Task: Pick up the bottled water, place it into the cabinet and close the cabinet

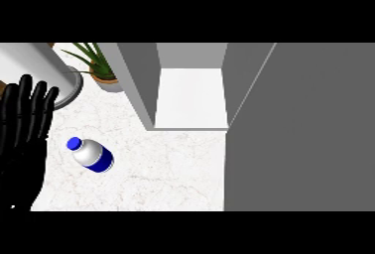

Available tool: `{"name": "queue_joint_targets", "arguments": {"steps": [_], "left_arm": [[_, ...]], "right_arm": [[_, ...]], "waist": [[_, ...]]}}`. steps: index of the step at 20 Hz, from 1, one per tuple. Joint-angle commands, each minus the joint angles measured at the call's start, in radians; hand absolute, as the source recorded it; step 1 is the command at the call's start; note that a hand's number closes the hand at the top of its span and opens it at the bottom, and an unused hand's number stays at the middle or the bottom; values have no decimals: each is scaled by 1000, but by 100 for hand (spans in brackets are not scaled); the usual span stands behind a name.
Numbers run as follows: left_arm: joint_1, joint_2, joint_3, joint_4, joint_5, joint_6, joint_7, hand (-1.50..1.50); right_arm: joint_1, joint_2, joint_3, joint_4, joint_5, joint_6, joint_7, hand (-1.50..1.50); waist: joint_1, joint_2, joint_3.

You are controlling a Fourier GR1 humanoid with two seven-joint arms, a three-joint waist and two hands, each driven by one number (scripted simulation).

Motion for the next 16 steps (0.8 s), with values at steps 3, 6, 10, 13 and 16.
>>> {"name": "queue_joint_targets", "arguments": {"steps": [3,6,10,13,16], "left_arm": [[0,23,156,2,58,46,53,-150],[-63,56,301,152,81,99,60,-150],[-38,-28,257,98,175,152,253,-150],[-21,-10,271,61,182,163,301,-150],[43,21,309,-56,229,156,401,-150]], "right_arm": [[92,13,25,-91,0,14,-7,-150],[154,1,-14,-169,-76,44,-22,-150],[237,-19,158,-202,-189,192,63,-150],[329,2,228,-311,-155,176,87,-150],[399,-18,250,-449,-161,177,158,-150]], "waist": [[11,11,33],[-5,12,33],[5,9,34],[6,10,33],[10,8,33]]}}
